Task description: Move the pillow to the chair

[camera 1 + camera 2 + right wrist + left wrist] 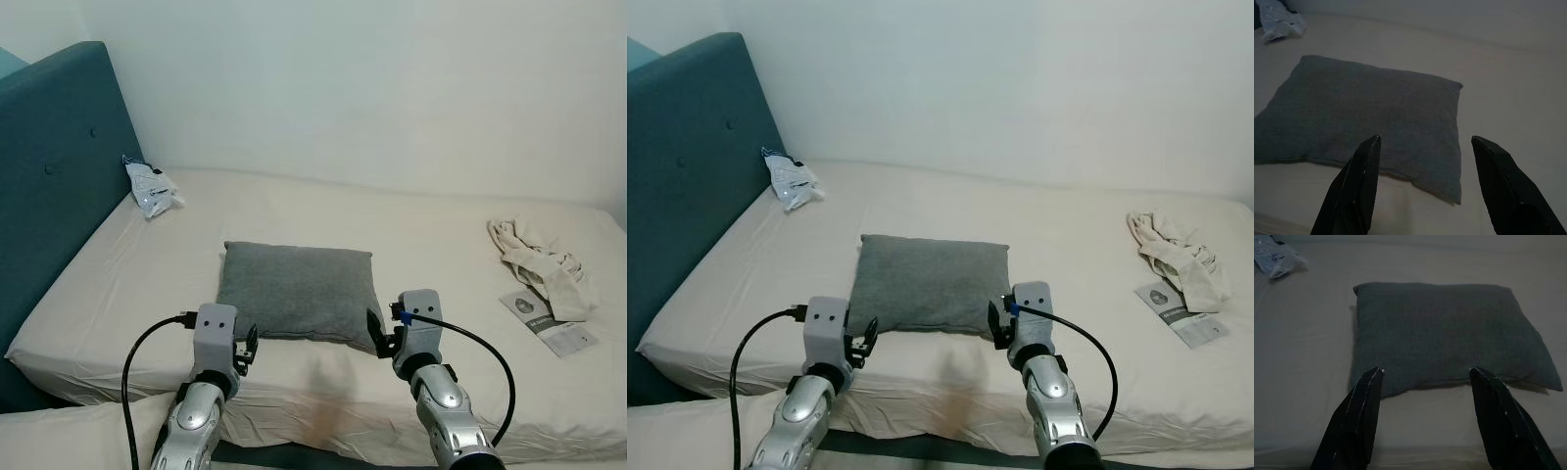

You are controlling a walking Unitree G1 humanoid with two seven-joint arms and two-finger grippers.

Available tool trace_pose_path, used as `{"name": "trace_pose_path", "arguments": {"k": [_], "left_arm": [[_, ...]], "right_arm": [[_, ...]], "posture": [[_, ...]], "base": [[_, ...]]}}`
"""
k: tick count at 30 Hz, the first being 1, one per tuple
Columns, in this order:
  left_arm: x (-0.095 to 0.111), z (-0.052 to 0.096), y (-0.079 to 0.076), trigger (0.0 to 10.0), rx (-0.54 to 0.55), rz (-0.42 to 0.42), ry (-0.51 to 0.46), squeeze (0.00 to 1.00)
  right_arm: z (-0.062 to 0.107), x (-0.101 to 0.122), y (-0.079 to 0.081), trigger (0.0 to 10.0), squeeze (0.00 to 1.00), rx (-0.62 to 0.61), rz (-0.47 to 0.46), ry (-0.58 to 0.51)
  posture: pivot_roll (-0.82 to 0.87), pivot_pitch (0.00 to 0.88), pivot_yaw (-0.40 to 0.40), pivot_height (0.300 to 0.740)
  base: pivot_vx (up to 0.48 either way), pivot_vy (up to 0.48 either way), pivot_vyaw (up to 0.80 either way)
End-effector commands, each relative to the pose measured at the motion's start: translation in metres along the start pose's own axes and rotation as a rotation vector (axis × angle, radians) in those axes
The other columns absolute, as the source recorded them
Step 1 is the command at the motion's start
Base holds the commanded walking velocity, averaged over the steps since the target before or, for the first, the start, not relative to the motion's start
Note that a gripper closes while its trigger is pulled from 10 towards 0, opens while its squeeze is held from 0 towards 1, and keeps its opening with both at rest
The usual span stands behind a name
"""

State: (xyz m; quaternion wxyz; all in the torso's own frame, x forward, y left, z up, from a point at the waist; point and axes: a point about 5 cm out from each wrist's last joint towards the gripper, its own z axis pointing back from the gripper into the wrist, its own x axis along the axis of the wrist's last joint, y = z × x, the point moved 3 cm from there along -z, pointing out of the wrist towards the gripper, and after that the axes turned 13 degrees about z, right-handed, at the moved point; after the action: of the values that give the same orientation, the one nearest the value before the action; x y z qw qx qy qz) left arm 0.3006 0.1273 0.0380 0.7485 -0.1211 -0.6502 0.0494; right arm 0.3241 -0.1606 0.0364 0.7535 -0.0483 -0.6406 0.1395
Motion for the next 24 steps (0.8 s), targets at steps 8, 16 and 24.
{"name": "trace_pose_path", "arguments": {"k": [8, 16, 24], "left_arm": [[0.0028, 0.0004, 0.0005, 10.0, 0.006, 0.015, -0.023, 0.0], [0.0042, 0.0016, 0.0035, 10.0, 0.03, 0.02, -0.044, 0.0], [0.0064, 0.0022, 0.0059, 10.0, 0.039, 0.021, -0.055, 0.0]], "right_arm": [[0.0008, -0.0044, 0.0006, 10.0, 0.0, 0.002, 0.013, 0.024], [-0.0001, -0.0039, 0.0003, 10.0, 0.0, 0.002, 0.014, 0.026], [-0.0011, -0.0031, 0.0018, 10.0, 0.0, 0.008, 0.014, 0.024]], "posture": [[-0.02, 0.04, -0.024, 0.74], [-0.01, 0.05, -0.03, 0.74], [-0.01, 0.052, -0.033, 0.74]], "base": [[0.375, 0.0, 0.0], [0.116, 0.0, 0.0], [0.0, 0.0, 0.0]]}}
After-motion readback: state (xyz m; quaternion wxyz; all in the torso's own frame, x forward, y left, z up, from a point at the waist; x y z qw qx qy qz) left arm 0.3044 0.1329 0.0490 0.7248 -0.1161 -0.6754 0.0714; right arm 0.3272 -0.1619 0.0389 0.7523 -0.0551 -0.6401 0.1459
